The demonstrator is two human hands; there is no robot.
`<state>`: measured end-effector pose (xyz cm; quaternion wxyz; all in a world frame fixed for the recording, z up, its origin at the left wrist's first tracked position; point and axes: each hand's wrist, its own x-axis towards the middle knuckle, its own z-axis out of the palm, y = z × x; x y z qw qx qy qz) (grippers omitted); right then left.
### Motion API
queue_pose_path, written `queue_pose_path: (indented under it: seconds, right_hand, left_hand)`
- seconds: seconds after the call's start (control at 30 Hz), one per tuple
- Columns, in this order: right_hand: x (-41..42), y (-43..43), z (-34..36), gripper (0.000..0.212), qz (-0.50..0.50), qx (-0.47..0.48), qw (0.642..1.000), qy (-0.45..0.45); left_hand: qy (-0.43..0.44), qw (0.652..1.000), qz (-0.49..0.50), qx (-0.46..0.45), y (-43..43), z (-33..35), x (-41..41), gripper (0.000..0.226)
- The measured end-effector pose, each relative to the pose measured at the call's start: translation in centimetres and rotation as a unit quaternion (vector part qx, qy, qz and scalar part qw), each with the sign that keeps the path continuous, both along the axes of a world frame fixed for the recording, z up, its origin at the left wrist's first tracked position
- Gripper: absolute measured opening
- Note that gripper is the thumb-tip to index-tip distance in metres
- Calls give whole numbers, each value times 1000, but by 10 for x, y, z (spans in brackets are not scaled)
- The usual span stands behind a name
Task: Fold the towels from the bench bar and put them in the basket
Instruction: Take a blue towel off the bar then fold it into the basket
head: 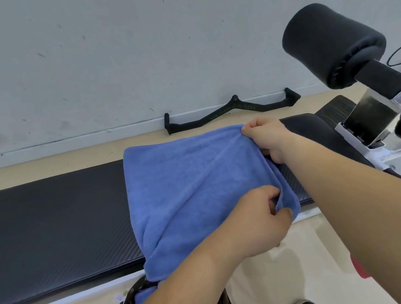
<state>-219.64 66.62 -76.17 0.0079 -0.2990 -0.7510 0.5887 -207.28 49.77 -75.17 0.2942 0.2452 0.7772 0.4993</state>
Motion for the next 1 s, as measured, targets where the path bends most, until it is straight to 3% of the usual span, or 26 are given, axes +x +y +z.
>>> queue_pose_path:
  seconds: [0.23,0.3,0.37,0.47,0.53,0.63,0.77,0.9,1.0]
  right_hand:
    - [6,0,4,10,-9,-11,1000,-2]
    - [10,-2,5,13,-25,-3,1000,14]
    - [17,-7,6,15,-45,-3,998,37]
    - [33,-10,12,17,-84,-1,994,70]
    - [51,-8,15,23,-62,125,988,62]
    - [81,-10,22,40,57,303,949,-60]
    - [101,-19,24,48,120,318,926,-163]
    - [113,-42,14,39,113,361,911,-165]
    - [117,-67,14,31,133,363,916,-109]
  left_hand:
    - [-56,996,-67,-16,2,-3,3,22]
    - [-40,999,-30,-1,2,0,4,18]
    - [59,996,65,17,-4,0,-2,15]
    - [329,935,127,-29,-26,-7,-20,16]
    - [395,903,119,-117,-46,-9,-32,18]
    - [403,872,126,-248,-75,-8,-41,26]
    - [377,850,115,-350,-113,-7,-45,33]
    - [334,884,93,-313,-144,0,-34,14]
    - [261,900,44,-345,-162,8,-12,16]
